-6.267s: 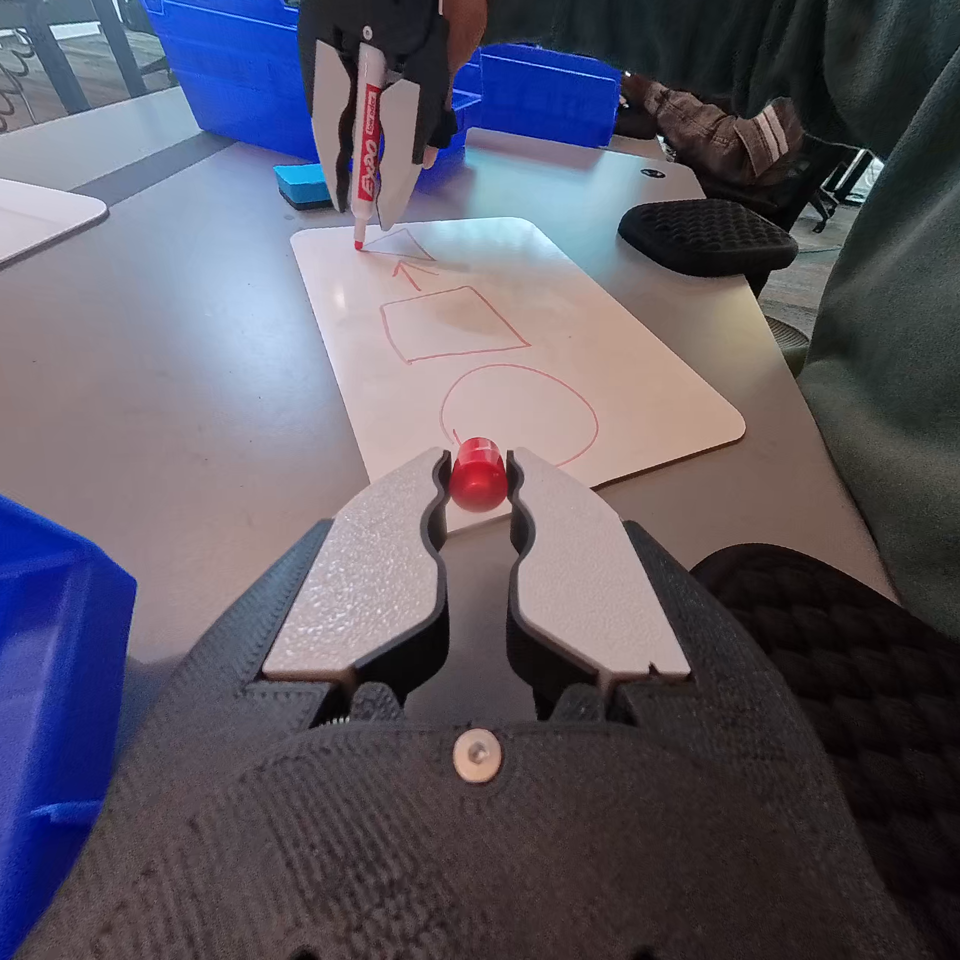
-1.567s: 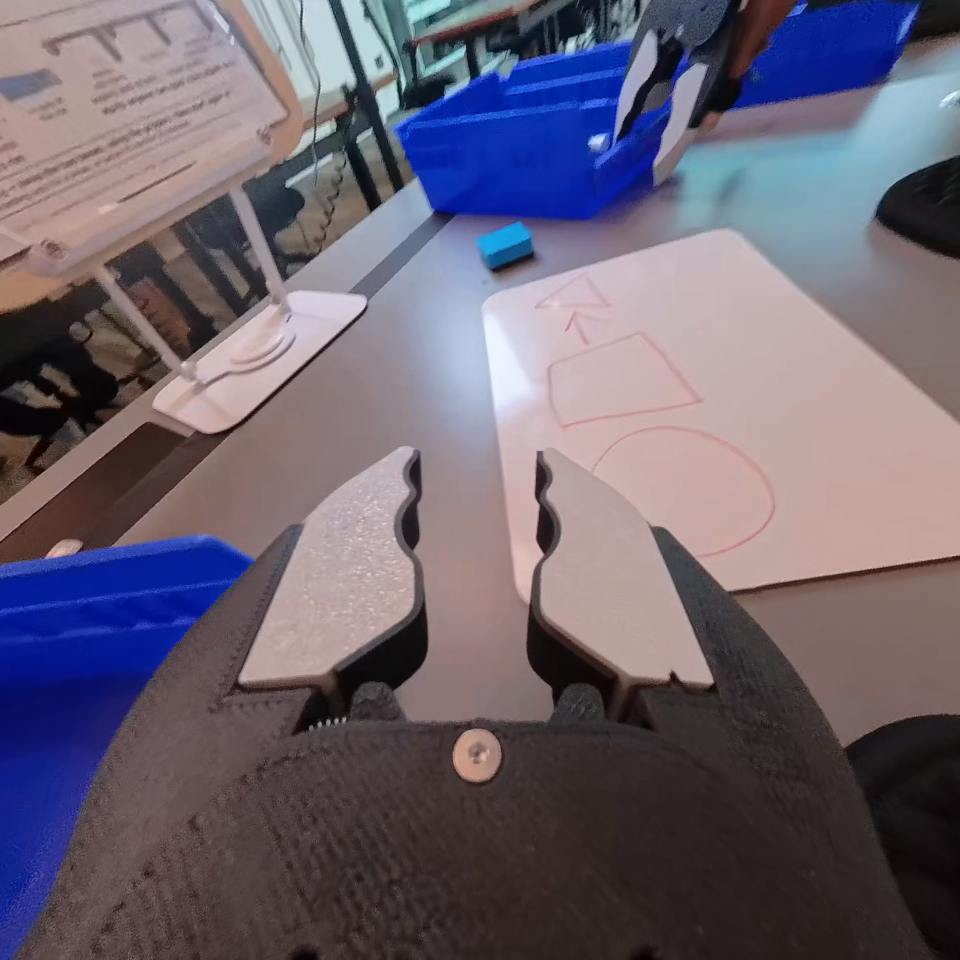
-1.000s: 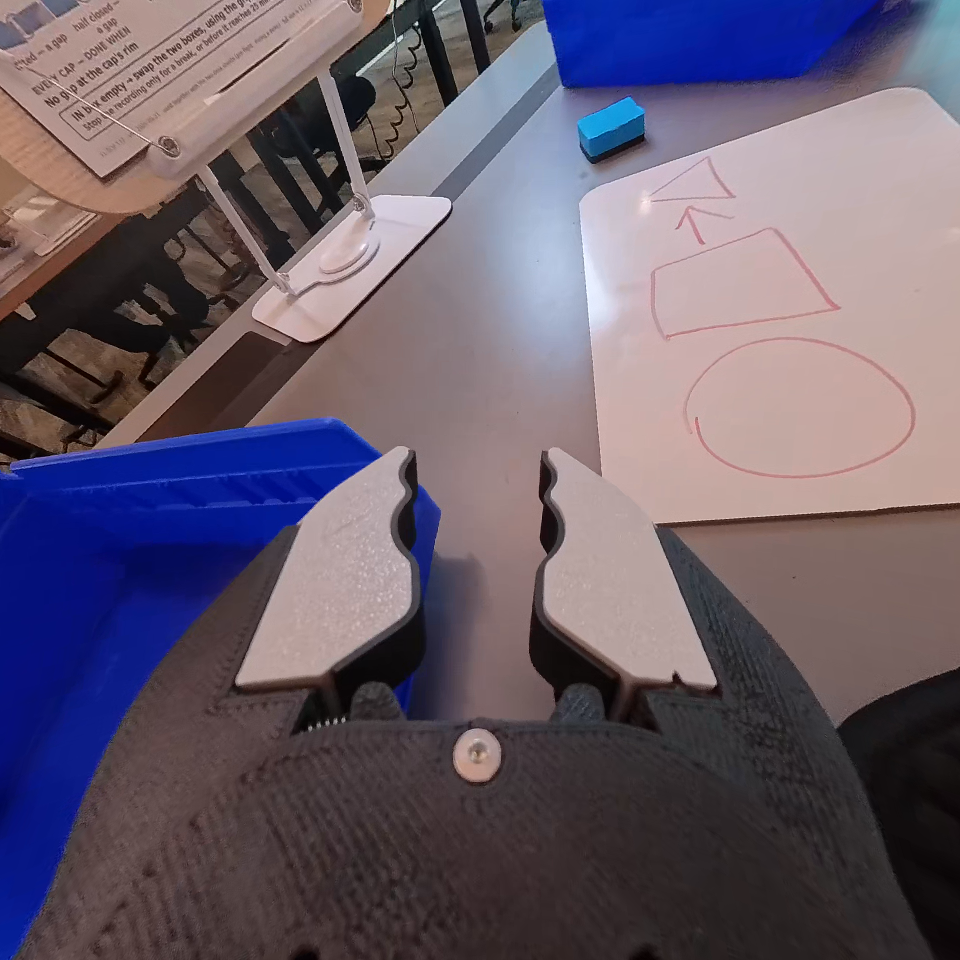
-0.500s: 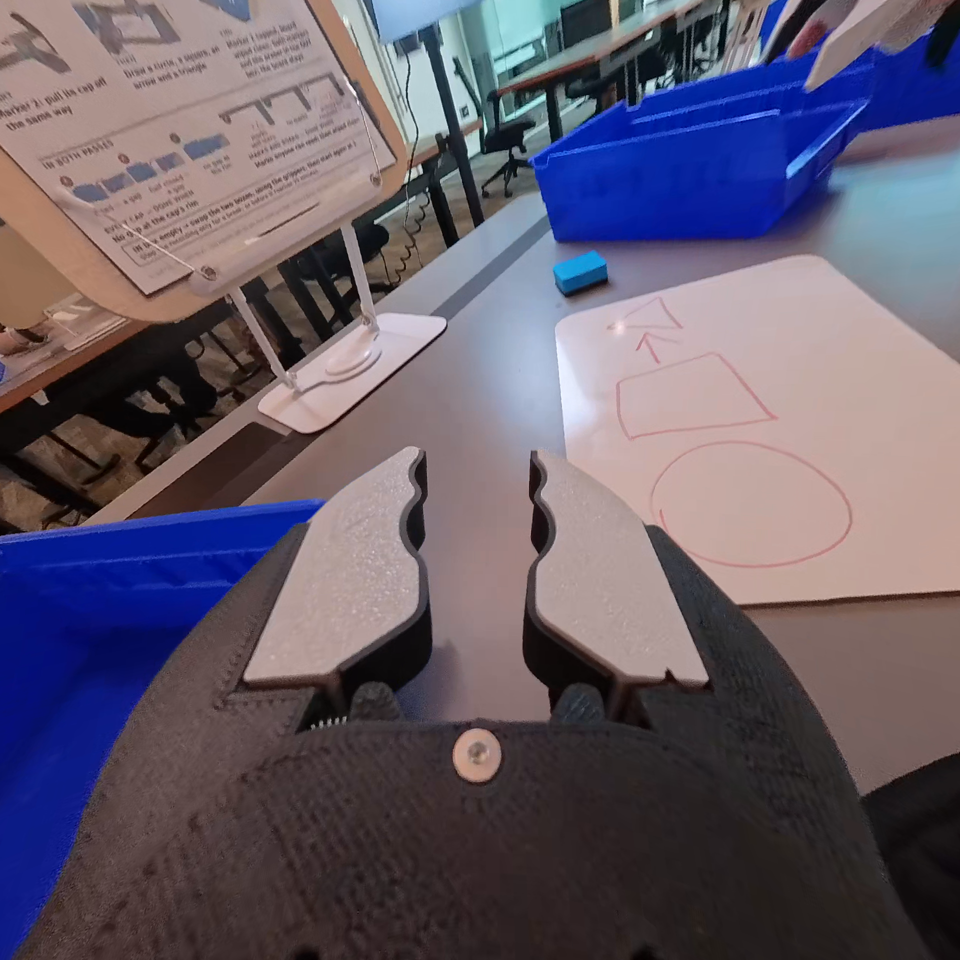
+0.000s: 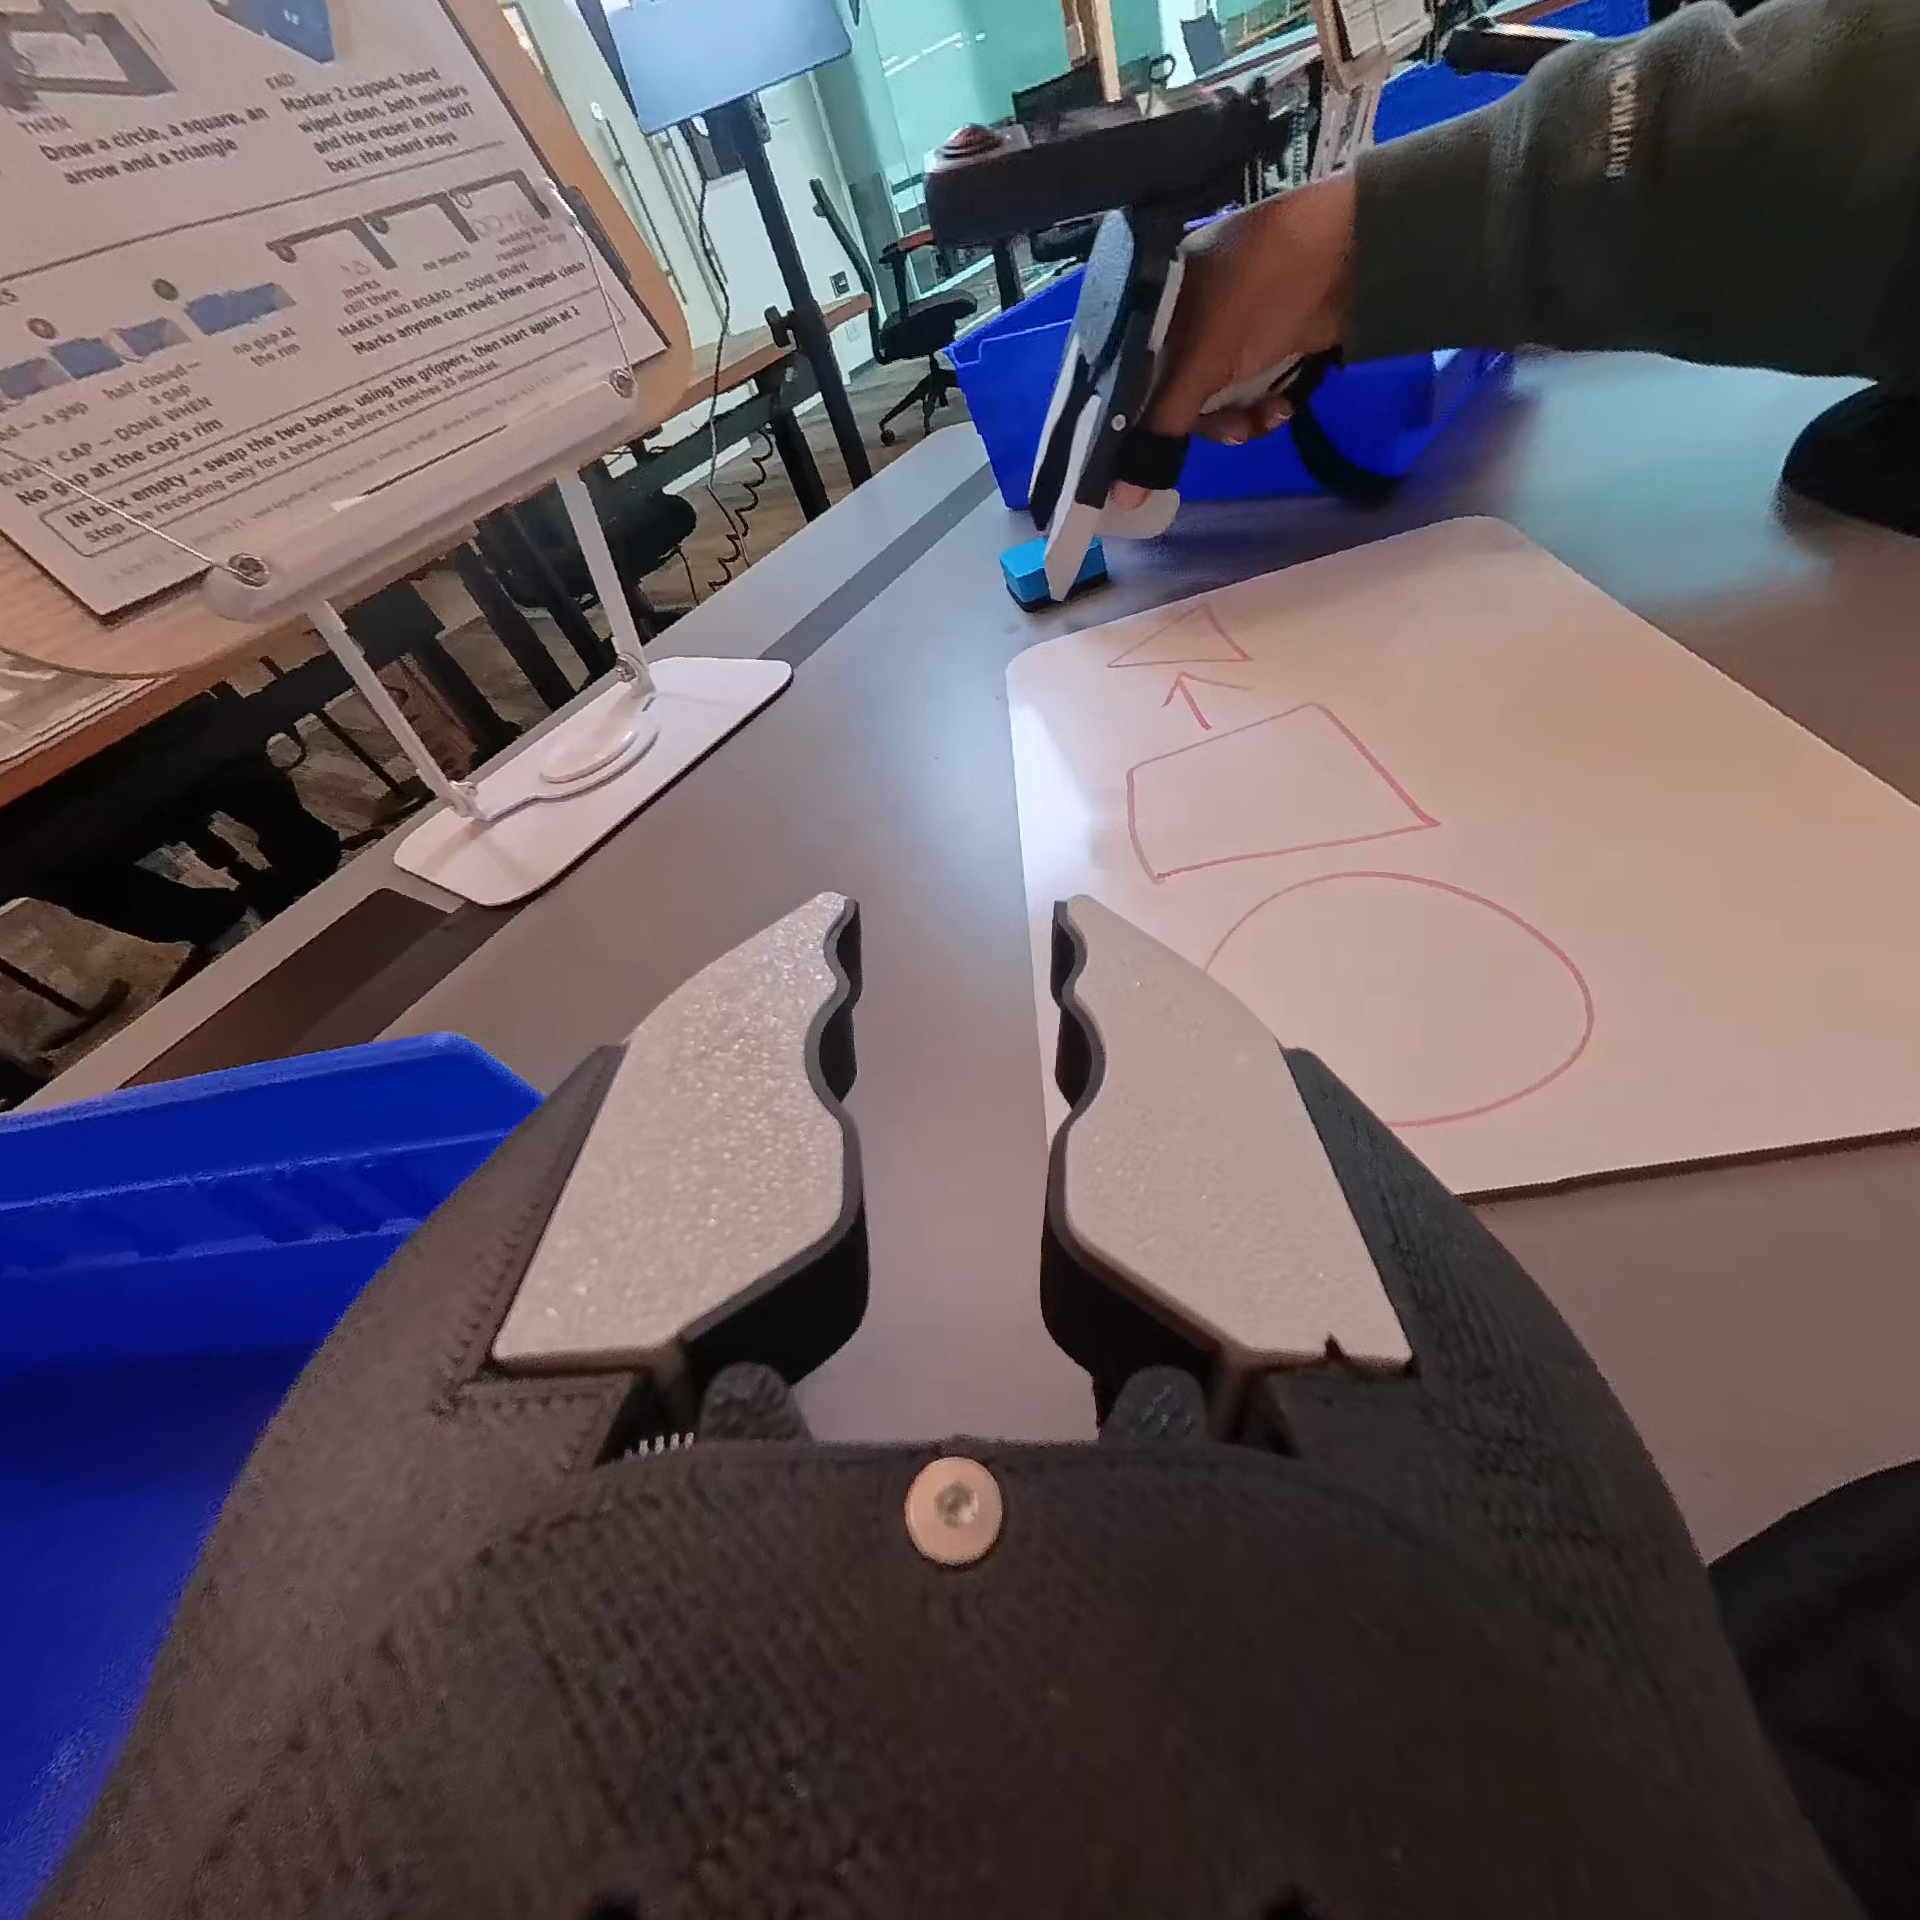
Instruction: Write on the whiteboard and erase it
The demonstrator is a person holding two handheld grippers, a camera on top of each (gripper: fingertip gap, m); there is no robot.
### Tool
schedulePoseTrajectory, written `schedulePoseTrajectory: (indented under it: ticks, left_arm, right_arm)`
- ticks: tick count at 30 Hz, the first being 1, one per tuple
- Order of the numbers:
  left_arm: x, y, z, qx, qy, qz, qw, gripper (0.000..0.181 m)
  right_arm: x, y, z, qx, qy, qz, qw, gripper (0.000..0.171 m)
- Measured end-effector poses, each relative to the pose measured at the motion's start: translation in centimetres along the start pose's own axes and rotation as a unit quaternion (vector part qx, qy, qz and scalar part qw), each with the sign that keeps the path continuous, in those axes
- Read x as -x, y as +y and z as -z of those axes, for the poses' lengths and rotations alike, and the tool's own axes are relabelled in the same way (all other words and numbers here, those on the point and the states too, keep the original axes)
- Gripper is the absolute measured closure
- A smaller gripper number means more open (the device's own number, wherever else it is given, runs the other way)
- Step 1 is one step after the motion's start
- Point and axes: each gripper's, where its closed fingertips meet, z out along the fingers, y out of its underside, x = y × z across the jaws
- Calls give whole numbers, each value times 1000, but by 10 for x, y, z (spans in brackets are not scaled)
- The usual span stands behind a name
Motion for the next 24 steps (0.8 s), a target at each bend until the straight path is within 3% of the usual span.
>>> schedulePoseTrajectory:
  ticks: [4,9,12,14,16,24]
  left_arm:
    - [-7,3,-3,8,10,-8,1000,146]
    - [-14,5,-5,12,25,-8,1000,148]
    - [-32,9,-9,23,64,-18,997,152]
    - [-54,10,-11,35,110,-32,993,158]
    - [-88,6,-11,36,177,-59,982,179]
    - [-195,9,-28,132,327,-163,921,181]
  right_arm:
    - [1,-1,-3,18,-18,15,1000,122]
    - [53,-19,27,-48,-88,80,992,124]
    - [94,7,45,-18,-118,155,981,123]
    - [108,28,46,3,-117,186,976,123]
    - [112,37,47,-3,-110,192,975,123]
    - [117,42,55,0,-130,190,973,114]
